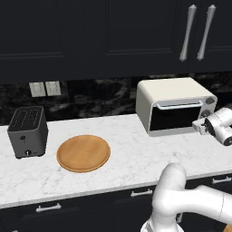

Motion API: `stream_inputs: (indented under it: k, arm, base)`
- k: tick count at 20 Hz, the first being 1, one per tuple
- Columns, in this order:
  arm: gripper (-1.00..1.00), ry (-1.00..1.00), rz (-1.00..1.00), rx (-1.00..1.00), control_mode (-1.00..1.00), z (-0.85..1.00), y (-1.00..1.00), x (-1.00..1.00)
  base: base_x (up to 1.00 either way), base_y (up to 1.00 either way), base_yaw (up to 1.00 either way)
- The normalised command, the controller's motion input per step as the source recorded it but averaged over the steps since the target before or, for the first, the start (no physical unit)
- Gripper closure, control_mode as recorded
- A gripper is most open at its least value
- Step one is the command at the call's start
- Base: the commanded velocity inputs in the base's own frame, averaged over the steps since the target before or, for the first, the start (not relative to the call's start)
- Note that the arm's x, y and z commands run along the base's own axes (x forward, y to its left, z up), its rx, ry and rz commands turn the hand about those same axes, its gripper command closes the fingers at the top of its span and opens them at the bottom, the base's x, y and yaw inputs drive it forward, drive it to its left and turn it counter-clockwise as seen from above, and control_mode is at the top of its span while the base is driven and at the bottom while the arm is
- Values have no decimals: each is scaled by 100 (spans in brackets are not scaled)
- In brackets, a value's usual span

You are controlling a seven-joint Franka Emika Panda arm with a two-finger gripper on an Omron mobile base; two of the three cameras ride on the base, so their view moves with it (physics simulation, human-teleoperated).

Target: Pick up the kebab skewer and baguette bread, and place them inside the toaster oven. Close the toaster oven door and start by setting the timer.

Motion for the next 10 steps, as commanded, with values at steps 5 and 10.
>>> stream_inputs:
  k: [5,10]
  arm:
    - [100,18,-16,53,-100,-22,0,-16]
    - [100,19,-15,53,-100,-22,0,-14]
  base:
    - [0,0,0]
    - [0,0,0]
